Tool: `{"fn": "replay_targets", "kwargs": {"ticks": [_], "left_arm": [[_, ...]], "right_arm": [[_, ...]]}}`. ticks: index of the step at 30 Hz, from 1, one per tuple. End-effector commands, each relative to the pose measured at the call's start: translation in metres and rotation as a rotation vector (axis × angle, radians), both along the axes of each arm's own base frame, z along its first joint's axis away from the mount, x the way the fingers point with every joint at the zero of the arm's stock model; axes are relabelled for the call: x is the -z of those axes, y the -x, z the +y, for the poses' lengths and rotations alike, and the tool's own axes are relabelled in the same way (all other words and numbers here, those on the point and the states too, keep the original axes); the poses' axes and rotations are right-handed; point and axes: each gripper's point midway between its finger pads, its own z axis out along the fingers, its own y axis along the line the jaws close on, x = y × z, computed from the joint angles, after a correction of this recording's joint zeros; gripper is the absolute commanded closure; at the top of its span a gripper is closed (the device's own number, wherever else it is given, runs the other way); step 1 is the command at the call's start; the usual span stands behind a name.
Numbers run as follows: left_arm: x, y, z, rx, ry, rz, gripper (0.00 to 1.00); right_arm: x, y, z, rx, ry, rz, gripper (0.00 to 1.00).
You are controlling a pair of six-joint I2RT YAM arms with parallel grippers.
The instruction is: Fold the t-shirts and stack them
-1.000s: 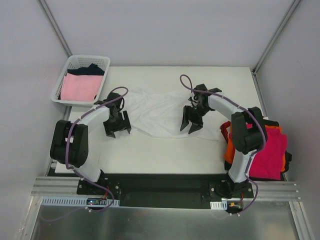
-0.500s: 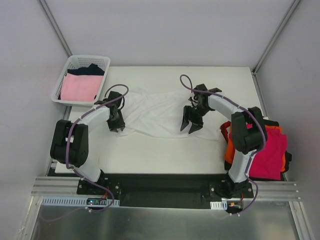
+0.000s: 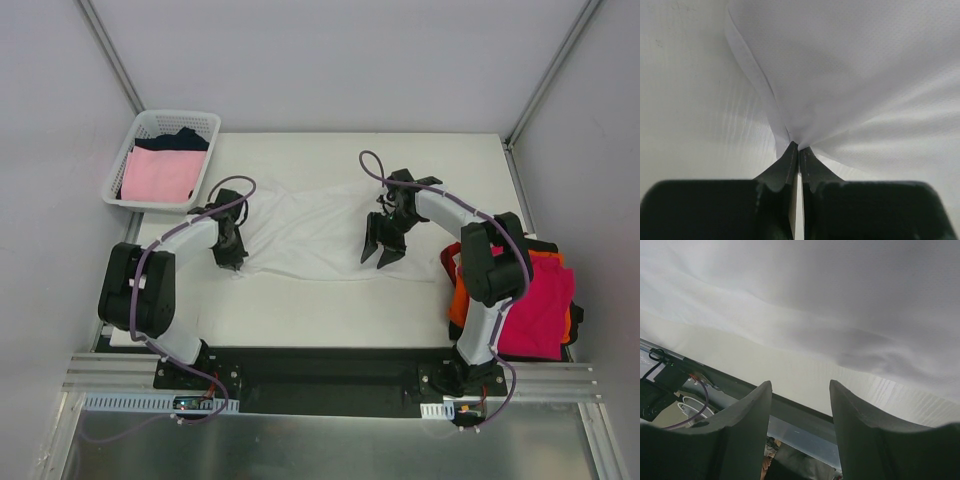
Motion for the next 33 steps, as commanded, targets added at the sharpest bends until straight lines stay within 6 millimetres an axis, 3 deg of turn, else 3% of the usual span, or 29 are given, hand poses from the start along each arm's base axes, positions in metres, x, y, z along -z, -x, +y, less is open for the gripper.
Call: {"fn": "replay_targets", "kwargs": {"ticks": [1,2,11,17,24,28,33], "left_arm": [[-0.046,-0.019,-0.003,-0.01,0.026,-0.094,1.0],[-0.064,-0.03,-0.006,-0.009,0.039,-0.138,1.0],[-0.16,-0.059,-0.017,0.009,0.094,-0.279,0.96],[-0.196,-0.062,-0.02,0.016,0.112,-0.319,0.93],[-0.211,-0.057,-0.026,0.029,0.154,-0.321,0.88],[-0.18,-0.057,-0.026,0.02,0.135,-0.233,0.91],[-0.165,-0.061,-0.031,0.012,0.148,-0.188,0.93]], "right_arm": [[-0.007,-0.001,0.004,-0.01,-0.01,-0.004,0.47],[-0.007,-0.001,0.004,-0.011,-0.011,-0.006,0.47],[-0.005,-0.003,0.006,-0.008,-0.015,-0.002,0.46],[-0.005,-0.003,0.006,-0.005,-0.018,-0.004,0.47],[-0.004,-0.001,0.005,-0.005,-0.015,-0.002,0.47],[-0.003,0.0,0.007,-0.007,-0.021,0.005,0.47],[0.003,0.01,0.002,-0.027,-0.003,0.024,0.44]]}}
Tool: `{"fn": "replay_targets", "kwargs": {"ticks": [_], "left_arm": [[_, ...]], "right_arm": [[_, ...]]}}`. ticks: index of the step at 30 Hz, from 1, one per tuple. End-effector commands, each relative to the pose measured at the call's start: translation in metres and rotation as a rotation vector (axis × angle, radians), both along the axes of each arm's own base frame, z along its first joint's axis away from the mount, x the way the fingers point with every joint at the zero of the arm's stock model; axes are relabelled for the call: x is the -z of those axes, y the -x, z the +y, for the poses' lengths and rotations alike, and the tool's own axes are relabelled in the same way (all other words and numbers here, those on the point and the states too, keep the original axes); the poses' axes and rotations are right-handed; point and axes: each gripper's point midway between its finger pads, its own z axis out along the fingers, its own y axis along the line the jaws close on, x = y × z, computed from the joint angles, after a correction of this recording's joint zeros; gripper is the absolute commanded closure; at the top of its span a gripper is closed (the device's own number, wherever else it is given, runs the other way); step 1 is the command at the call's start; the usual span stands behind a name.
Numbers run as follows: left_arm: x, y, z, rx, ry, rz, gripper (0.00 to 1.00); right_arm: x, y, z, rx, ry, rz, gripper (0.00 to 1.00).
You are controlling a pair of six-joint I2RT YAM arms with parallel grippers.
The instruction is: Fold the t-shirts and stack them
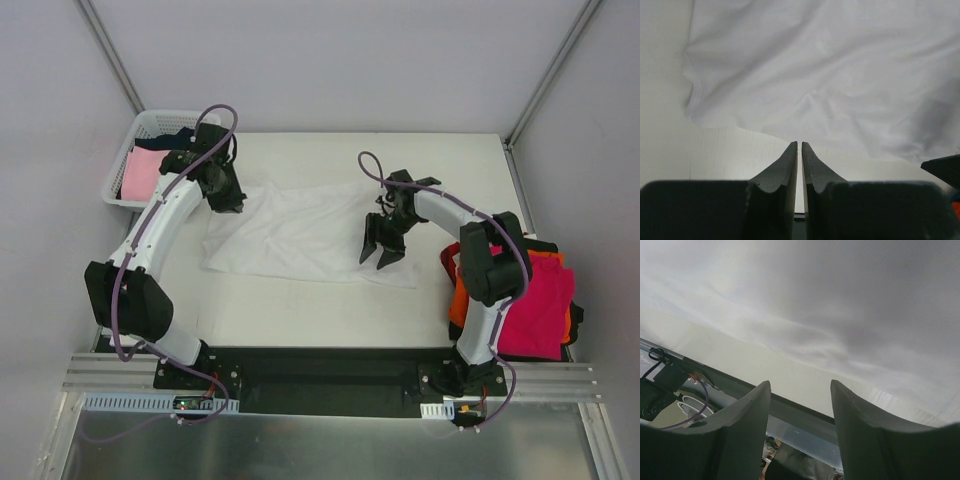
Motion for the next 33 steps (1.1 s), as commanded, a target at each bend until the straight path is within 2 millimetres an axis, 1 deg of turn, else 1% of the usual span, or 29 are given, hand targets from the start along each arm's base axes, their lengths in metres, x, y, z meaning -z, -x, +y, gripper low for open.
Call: {"fn": "replay_targets", "kwargs": {"ticks": [1,2,3,4,5,6,7,8,9,10,11,12,13,16,17,19,23,24,27,33], "left_arm": [[0.018,0.003,-0.001,-0.01,0.012,0.073,0.93],[0.018,0.004,-0.001,-0.01,0.013,0.073,0.92],[0.02,0.006,-0.005,0.0,0.032,0.084,0.92],[0.026,0.011,-0.005,0.0,0.034,0.098,0.91],[0.031,0.014,-0.005,0.001,0.037,0.109,0.9],[0.036,0.017,-0.006,0.005,0.044,0.12,0.88],[0.047,0.028,-0.005,0.006,0.045,0.15,0.87],[0.052,0.03,-0.006,0.01,0.053,0.149,0.87],[0.056,0.035,-0.008,0.017,0.066,0.16,0.87],[0.068,0.046,-0.007,0.018,0.066,0.189,0.87],[0.072,0.05,-0.008,0.019,0.071,0.194,0.87],[0.076,0.054,-0.007,0.02,0.072,0.204,0.87],[0.082,0.064,-0.006,0.021,0.073,0.22,0.87],[0.09,0.078,-0.002,0.025,0.065,0.237,0.87],[0.091,0.081,-0.002,0.032,0.062,0.24,0.87],[0.094,0.088,0.001,0.036,0.055,0.247,0.86],[0.096,0.09,0.0,0.045,0.056,0.254,0.86],[0.096,0.091,0.001,0.043,0.058,0.253,0.85],[0.093,0.09,-0.001,0.032,0.066,0.245,0.85],[0.094,0.091,-0.001,0.038,0.068,0.253,0.85]], "right_arm": [[0.001,0.013,-0.003,-0.028,0.006,0.018,0.42],[0.003,0.017,-0.006,-0.029,0.014,0.019,0.4],[0.011,0.028,-0.014,-0.023,0.04,0.042,0.37],[0.005,0.028,-0.02,0.002,0.038,0.019,0.36],[0.006,0.025,-0.024,0.03,0.036,-0.005,0.35],[0.013,0.036,-0.033,0.056,0.047,0.01,0.34],[0.012,0.03,-0.043,0.108,0.043,-0.004,0.34],[0.007,0.026,-0.048,0.149,0.036,-0.033,0.34],[0.008,0.025,-0.055,0.172,0.052,-0.041,0.34],[0.009,0.026,-0.063,0.193,0.067,-0.041,0.34],[0.004,0.026,-0.067,0.194,0.074,-0.061,0.35],[0.004,0.026,-0.071,0.193,0.097,-0.074,0.35],[0.002,0.026,-0.074,0.192,0.105,-0.08,0.35],[-0.004,0.03,-0.08,0.194,0.111,-0.093,0.35],[-0.002,0.033,-0.082,0.195,0.115,-0.084,0.35],[-0.002,0.033,-0.087,0.202,0.112,-0.085,0.35],[0.005,0.036,-0.098,0.213,0.127,-0.07,0.36],[0.006,0.034,-0.104,0.235,0.13,-0.07,0.35],[0.005,0.028,-0.115,0.28,0.122,-0.077,0.36],[0.012,0.023,-0.117,0.271,0.122,-0.072,0.36]]}}
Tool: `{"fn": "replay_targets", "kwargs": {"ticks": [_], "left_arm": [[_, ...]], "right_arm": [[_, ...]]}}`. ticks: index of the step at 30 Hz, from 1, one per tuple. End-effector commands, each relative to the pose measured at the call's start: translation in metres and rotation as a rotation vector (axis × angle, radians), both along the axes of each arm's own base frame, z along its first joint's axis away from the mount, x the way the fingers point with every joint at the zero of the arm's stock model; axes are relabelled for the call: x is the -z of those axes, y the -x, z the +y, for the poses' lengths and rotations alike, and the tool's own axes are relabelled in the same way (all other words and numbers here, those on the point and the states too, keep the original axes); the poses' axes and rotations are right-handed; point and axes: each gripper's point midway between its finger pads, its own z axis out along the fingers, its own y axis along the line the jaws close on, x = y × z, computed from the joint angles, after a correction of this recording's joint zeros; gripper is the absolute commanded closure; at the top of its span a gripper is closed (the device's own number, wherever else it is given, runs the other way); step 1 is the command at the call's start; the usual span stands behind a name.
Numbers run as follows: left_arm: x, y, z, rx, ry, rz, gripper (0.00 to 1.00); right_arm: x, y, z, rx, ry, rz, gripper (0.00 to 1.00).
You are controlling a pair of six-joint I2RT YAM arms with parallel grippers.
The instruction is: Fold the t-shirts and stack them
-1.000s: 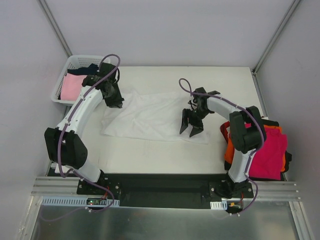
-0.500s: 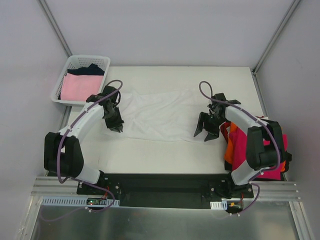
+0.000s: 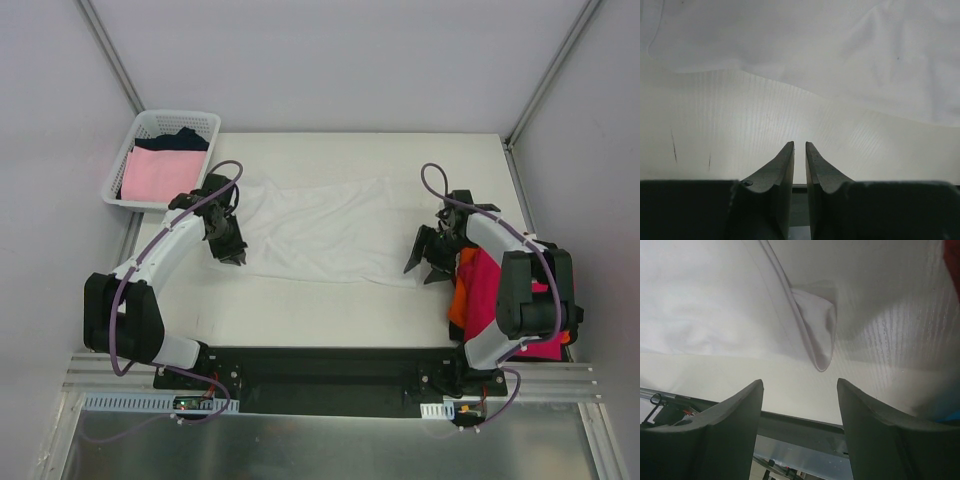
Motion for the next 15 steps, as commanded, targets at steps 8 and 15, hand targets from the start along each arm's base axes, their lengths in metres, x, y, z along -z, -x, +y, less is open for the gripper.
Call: {"fn": "replay_targets", "kwargs": {"ticks": [8,15], "left_arm": [[-0.007,0.005,0.001,0.015,0.012,-0.018,0.83],[-0.005,0.01,0.002,0.012,0.009,-0.001,0.83]], "right_arm": [[0.012,-0.011,0.005,-0.023,-0.024,-0.008,0.37],[0.018,-0.019,0.01,-0.019,-0.049,-0.007,0.37]]}}
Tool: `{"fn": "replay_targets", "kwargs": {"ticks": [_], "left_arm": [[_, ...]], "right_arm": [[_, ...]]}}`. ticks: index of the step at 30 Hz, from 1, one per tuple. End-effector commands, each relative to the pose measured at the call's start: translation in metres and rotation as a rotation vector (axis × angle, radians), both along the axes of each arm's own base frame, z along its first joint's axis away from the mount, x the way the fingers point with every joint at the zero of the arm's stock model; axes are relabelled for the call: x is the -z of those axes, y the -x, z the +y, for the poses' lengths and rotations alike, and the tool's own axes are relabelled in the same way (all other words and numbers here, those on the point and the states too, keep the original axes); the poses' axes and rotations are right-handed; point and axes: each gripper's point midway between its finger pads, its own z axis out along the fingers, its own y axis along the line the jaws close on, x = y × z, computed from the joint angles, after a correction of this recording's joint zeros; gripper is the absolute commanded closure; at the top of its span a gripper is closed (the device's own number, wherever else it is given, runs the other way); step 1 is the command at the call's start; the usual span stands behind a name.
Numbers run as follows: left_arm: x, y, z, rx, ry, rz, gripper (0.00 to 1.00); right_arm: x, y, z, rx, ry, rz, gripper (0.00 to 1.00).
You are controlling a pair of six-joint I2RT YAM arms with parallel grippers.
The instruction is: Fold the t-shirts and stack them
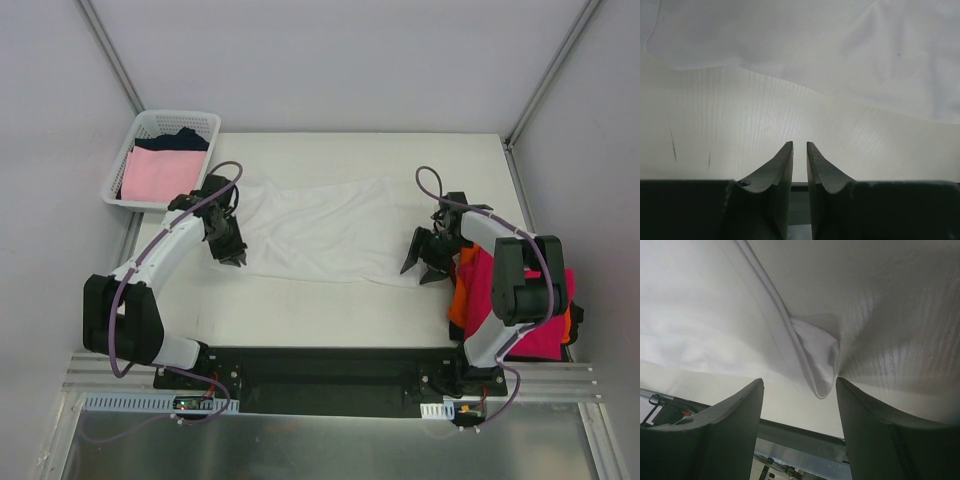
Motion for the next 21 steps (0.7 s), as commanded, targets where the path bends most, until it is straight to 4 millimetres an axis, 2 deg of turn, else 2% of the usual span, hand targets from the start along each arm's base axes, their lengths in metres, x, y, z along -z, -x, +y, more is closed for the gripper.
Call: {"fn": "replay_targets", "kwargs": {"ticks": [1,12,14,15,16,17,18,21], "left_arm": [[-0.004,0.009,0.004,0.005,-0.005,-0.002,0.83],[-0.006,-0.002,-0.001,0.013,0.008,0.009,0.82],[-0.005,-0.002,-0.001,0.01,0.007,0.012,0.82],[-0.005,-0.003,-0.001,0.01,0.008,0.01,0.82],[-0.005,-0.002,-0.001,0.011,0.007,0.012,0.82],[-0.005,-0.001,-0.001,0.011,0.007,0.012,0.82],[-0.005,-0.001,-0.001,0.011,0.006,0.012,0.82],[-0.003,0.001,0.0,0.008,0.002,0.017,0.82]], "right_arm": [[-0.002,-0.011,0.007,-0.004,-0.035,-0.025,0.37],[-0.003,-0.017,0.026,-0.027,-0.054,-0.026,0.39],[-0.003,-0.017,0.031,-0.04,-0.059,-0.028,0.43],[-0.003,-0.016,0.034,-0.042,-0.066,-0.026,0.5],[-0.003,-0.015,0.037,-0.052,-0.069,-0.025,0.8],[-0.002,-0.013,0.038,-0.052,-0.067,-0.018,0.93],[-0.002,-0.012,0.039,-0.054,-0.066,-0.016,0.99],[-0.004,-0.009,0.046,-0.06,-0.075,-0.008,0.99]]}}
